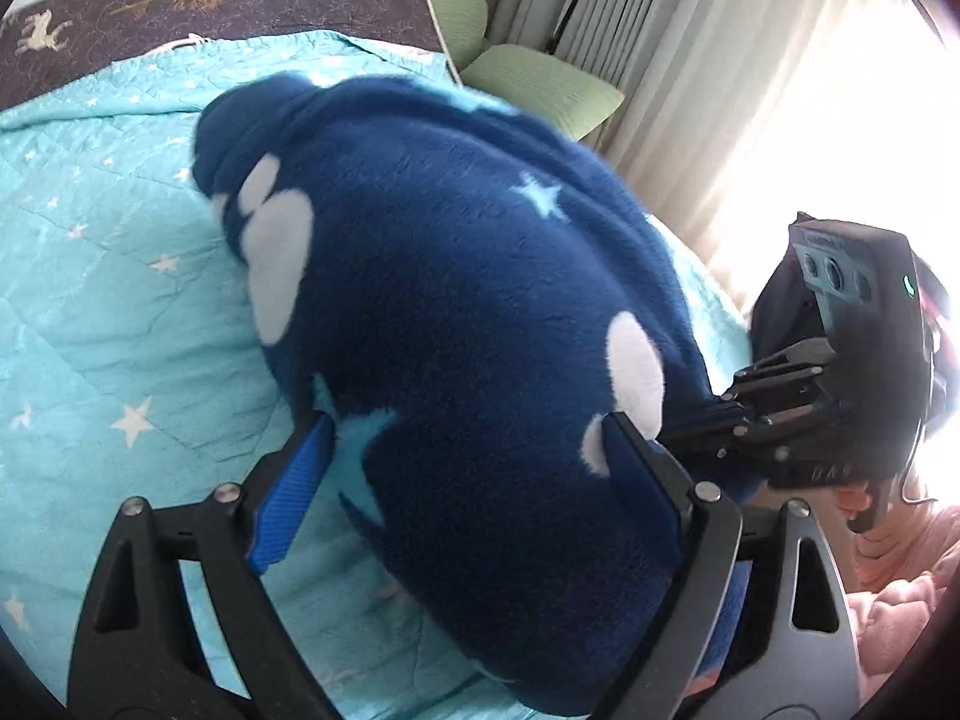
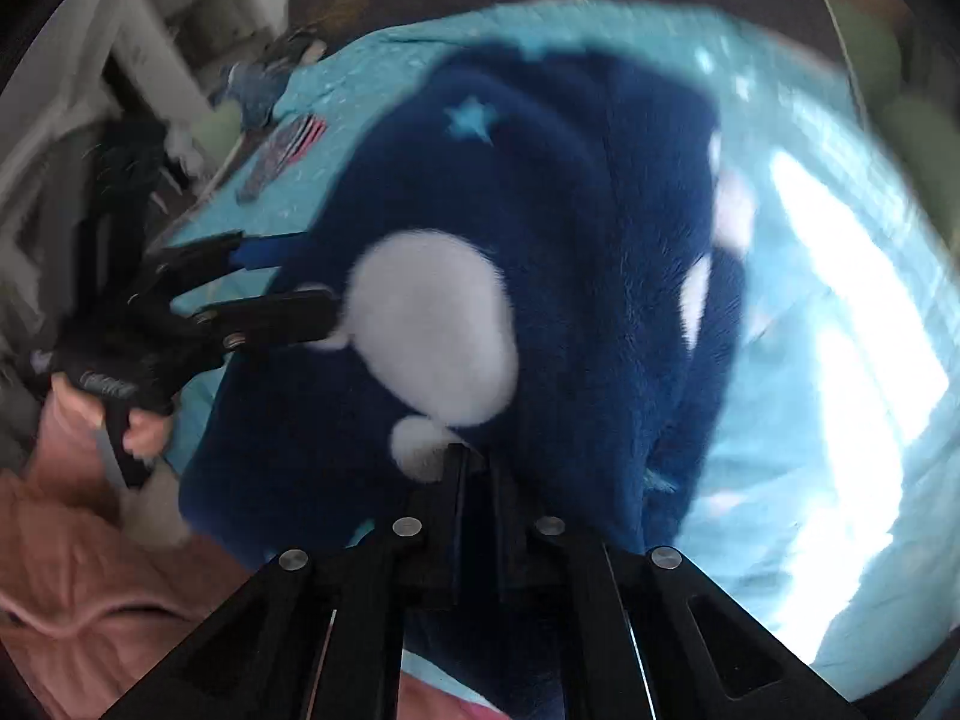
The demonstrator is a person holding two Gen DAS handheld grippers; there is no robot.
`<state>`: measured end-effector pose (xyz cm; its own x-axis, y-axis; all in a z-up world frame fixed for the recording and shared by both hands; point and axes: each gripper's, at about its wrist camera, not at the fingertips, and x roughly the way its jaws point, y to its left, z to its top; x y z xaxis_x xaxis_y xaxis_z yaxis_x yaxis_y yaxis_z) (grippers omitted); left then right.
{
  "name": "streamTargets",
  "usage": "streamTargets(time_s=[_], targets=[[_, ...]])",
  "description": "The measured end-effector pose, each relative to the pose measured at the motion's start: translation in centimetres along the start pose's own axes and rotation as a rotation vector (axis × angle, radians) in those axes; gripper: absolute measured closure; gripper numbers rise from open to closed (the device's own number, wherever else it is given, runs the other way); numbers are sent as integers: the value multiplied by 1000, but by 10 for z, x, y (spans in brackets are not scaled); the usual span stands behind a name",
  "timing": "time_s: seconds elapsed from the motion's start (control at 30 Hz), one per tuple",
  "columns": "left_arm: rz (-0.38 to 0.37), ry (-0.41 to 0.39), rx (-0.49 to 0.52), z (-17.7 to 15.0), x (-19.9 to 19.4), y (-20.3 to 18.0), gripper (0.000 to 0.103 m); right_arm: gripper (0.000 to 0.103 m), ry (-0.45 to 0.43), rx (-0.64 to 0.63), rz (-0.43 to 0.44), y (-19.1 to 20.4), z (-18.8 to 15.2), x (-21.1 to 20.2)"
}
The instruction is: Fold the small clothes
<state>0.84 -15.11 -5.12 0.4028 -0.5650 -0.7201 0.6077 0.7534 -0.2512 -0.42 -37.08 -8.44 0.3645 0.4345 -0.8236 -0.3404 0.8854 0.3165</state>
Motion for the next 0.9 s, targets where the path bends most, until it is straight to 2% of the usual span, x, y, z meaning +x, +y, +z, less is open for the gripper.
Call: streamTargets(time_s=[0.03, 0.1, 0.13, 0.23, 0.3, 0.33, 0.37, 0.43, 0.47, 0.6, 0.67, 0.73, 0.8, 0.87, 0.9], targets=[[0, -7, -4, -1, -4, -1, 14, 100, -5, 43, 41, -5, 0, -1], [-51, -10, -37, 0, -14, -1, 18, 100, -31, 45, 49, -5, 0, -10], [-90, -9, -51, 1, -19, -2, 20, 100, -39, 42, 45, -7, -4, -14], [-276, -51, -42, 2, -43, -11, 20, 99, -40, 43, 52, -1, -2, -18], [-362, -51, -23, -2, -49, -17, 20, 96, -62, 78, 98, -11, -1, -30], [-381, -31, -8, -6, -47, -21, 20, 96, -79, 91, 120, -14, -5, -35], [-370, -12, 7, -10, -43, -23, 20, 96, -96, 99, 134, -16, -6, -40], [-272, 36, 77, -22, -23, -29, 21, 96, -100, 109, 130, -22, -12, -40], [-252, 42, 106, -26, -16, -30, 21, 98, -82, 120, 128, -25, -13, -34], [-131, 14, 256, -41, -9, -49, 20, 103, -30, 170, 129, -33, -8, -3], [-105, 20, 276, -39, -12, -55, 20, 103, -28, 173, 130, -29, -7, -5], [-114, 17, 262, -30, -23, -55, 21, 103, -22, 154, 124, -24, 0, -12], [-111, -29, 251, -15, -41, -51, 20, 99, -36, 135, 122, -18, 15, -21], [-82, -110, 246, 2, -60, -45, 20, 98, -126, 77, 82, -8, 26, -47], [-61, -139, 236, 11, -66, -40, 20, 92, -180, 43, 42, -2, 34, -59]])
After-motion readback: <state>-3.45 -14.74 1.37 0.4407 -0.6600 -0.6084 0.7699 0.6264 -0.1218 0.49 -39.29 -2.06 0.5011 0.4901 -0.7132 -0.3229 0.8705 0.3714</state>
